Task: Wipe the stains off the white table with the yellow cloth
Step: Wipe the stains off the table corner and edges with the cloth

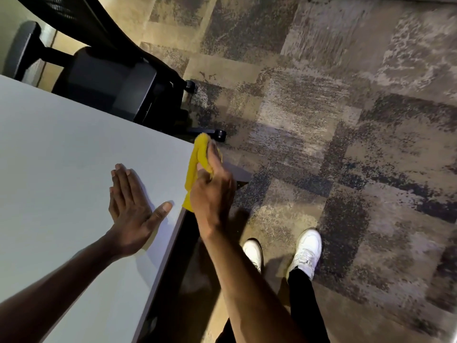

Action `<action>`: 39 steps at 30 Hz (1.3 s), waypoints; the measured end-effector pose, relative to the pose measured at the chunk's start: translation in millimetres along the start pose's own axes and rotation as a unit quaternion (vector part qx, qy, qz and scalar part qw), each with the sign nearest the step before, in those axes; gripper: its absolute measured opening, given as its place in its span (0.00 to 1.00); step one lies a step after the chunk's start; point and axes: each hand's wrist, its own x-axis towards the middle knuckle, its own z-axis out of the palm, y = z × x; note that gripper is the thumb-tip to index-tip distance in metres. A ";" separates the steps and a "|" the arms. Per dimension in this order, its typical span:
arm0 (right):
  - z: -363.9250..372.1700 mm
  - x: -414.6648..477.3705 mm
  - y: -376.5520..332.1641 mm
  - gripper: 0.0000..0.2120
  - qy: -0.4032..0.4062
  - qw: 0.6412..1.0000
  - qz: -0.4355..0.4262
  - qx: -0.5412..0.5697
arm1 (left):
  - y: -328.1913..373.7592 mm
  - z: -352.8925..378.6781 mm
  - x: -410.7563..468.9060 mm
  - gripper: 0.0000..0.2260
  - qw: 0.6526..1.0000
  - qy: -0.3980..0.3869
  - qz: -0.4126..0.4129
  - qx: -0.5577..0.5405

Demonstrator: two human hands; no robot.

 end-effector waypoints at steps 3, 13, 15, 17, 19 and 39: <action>-2.0 5.8 -3.1 0.30 -0.015 0.999 -0.026 -0.033 | 1.7 -1.8 -0.2 0.61 1.000 -0.002 -0.001 0.002; -14.7 -53.5 19.7 0.24 -0.066 0.998 -0.012 -0.011 | 3.4 -3.8 -0.4 0.59 1.000 0.009 0.009 -0.004; -14.0 -40.5 12.0 0.23 -0.048 0.999 0.003 -0.013 | -2.4 -2.1 0.7 0.58 1.000 0.015 0.011 0.000; -9.6 -28.9 1.6 0.24 -0.044 0.998 0.036 -0.014 | -9.8 0.4 2.6 0.56 1.000 0.023 0.018 0.002; -2.7 -23.0 -1.3 0.25 -0.038 0.998 0.058 -0.012 | -17.5 4.2 5.6 0.54 0.999 0.034 0.030 0.002; 4.5 -40.2 -10.1 0.23 0.014 0.998 0.046 -0.028 | -20.2 19.8 7.5 0.51 0.996 0.089 0.028 0.004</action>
